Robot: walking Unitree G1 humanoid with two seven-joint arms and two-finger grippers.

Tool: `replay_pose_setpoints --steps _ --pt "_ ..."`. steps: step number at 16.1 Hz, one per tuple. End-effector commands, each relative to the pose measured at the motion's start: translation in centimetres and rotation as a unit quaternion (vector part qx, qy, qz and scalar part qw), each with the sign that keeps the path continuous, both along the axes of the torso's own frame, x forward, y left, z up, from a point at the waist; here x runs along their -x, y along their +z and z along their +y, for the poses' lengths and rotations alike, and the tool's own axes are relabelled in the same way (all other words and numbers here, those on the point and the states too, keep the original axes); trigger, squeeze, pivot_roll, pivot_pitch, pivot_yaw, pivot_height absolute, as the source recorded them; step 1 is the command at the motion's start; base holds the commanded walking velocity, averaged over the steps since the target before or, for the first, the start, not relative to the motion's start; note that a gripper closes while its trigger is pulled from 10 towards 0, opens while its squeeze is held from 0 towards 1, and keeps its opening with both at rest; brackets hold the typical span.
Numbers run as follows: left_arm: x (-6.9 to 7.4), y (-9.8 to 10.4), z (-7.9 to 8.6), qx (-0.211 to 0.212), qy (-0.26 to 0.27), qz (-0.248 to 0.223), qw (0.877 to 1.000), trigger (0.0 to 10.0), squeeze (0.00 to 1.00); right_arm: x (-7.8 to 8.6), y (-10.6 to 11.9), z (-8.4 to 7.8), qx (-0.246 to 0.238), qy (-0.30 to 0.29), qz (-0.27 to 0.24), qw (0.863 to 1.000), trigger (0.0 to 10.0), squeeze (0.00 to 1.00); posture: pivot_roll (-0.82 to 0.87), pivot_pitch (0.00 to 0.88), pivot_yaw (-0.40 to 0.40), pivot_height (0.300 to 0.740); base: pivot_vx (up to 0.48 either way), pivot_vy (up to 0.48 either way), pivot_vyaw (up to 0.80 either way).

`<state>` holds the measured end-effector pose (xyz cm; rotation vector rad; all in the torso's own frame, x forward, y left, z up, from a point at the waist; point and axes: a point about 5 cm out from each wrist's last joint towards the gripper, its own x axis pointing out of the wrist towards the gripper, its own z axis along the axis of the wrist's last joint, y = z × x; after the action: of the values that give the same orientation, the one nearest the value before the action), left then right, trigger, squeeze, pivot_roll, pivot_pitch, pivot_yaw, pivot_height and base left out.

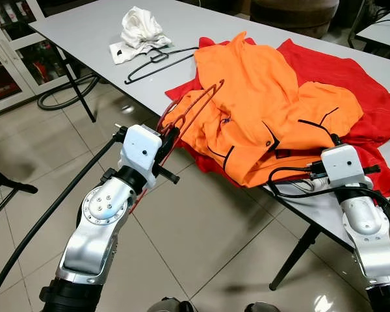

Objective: Hang hanger

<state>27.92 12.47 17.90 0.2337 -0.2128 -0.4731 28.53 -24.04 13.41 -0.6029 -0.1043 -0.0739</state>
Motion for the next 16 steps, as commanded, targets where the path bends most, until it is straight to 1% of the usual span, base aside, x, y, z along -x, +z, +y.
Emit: replay_pose_setpoints --steps 1,3,4,5,6,7,8,9,10,11,13,15,16 --pt "0.1 0.4 0.2 -0.003 0.003 -0.008 1.000 10.0 0.00 -0.1 0.8 0.3 -0.004 0.012 -0.018 1.000 0.0 0.00 -0.07 0.058 0.114 0.740 0.000 0.000 0.00" --pt "0.1 0.4 0.2 -0.003 0.003 -0.007 1.000 10.0 0.00 -0.1 1.1 0.4 -0.003 0.015 -0.021 1.000 0.0 0.00 -0.07 0.055 0.114 0.740 0.000 0.000 0.00" --pt "0.1 0.3 0.1 -0.002 0.003 -0.007 1.000 10.0 0.00 -0.2 1.8 0.5 0.002 0.021 -0.030 0.999 0.0 0.00 -0.08 0.051 0.111 0.740 0.000 0.000 0.00" --pt "0.0 0.3 0.0 -0.002 0.002 -0.007 1.000 10.0 0.00 -0.4 2.8 0.6 0.006 0.028 -0.043 0.999 0.0 0.00 -0.09 0.049 0.110 0.740 0.000 0.000 0.00" --pt "-0.1 0.1 -0.1 0.002 0.007 -0.003 1.000 10.0 0.00 -0.9 4.8 1.3 0.019 0.051 -0.062 0.997 0.0 0.00 -0.10 0.047 0.107 0.740 0.000 0.000 0.00" --pt "-0.2 0.1 -0.1 0.003 0.009 -0.002 1.000 10.0 0.00 -1.0 5.4 1.5 0.023 0.058 -0.067 0.996 0.0 0.00 -0.10 0.047 0.107 0.740 0.000 0.000 0.00" --pt "-0.5 -0.1 -0.1 0.014 0.023 0.008 1.000 10.0 0.00 -1.4 7.2 2.2 0.026 0.080 -0.080 0.993 0.0 0.00 -0.11 0.045 0.101 0.740 0.000 0.000 0.00" --pt "-0.7 -0.1 -0.1 0.013 0.031 0.008 0.999 10.0 0.00 -1.7 9.5 3.1 0.002 0.102 -0.102 0.989 0.0 0.00 -0.13 0.046 0.097 0.740 0.000 0.000 0.00" --pt "-1.0 0.1 -0.1 0.011 0.038 0.003 0.999 10.0 0.00 -1.7 12.0 4.0 -0.031 0.125 -0.132 0.983 0.0 0.00 -0.14 0.048 0.097 0.740 0.000 0.000 0.00" --pt "-1.4 0.4 -0.1 0.007 0.048 0.002 0.999 10.0 0.00 -1.5 15.6 5.4 -0.059 0.160 -0.174 0.970 0.0 0.00 -0.15 0.047 0.097 0.740 0.000 0.000 0.00" --pt "-1.7 0.9 -0.3 0.011 0.046 -0.008 0.999 10.0 0.00 -1.2 17.6 6.0 -0.070 0.180 -0.191 0.962 0.0 0.00 -0.16 0.053 0.098 0.740 0.000 0.000 0.00" --pt "-2.0 1.5 -0.4 0.011 0.048 -0.011 0.999 10.0 0.00 -0.9 19.0 6.5 -0.082 0.193 -0.203 0.957 0.0 0.00 -0.16 0.054 0.101 0.740 0.000 0.000 0.00" --pt "-2.6 2.2 -0.2 0.011 0.066 -0.009 0.998 10.0 0.00 -0.8 19.7 6.5 -0.103 0.194 -0.204 0.954 0.0 0.00 -0.16 0.056 0.106 0.740 0.000 0.000 0.00"
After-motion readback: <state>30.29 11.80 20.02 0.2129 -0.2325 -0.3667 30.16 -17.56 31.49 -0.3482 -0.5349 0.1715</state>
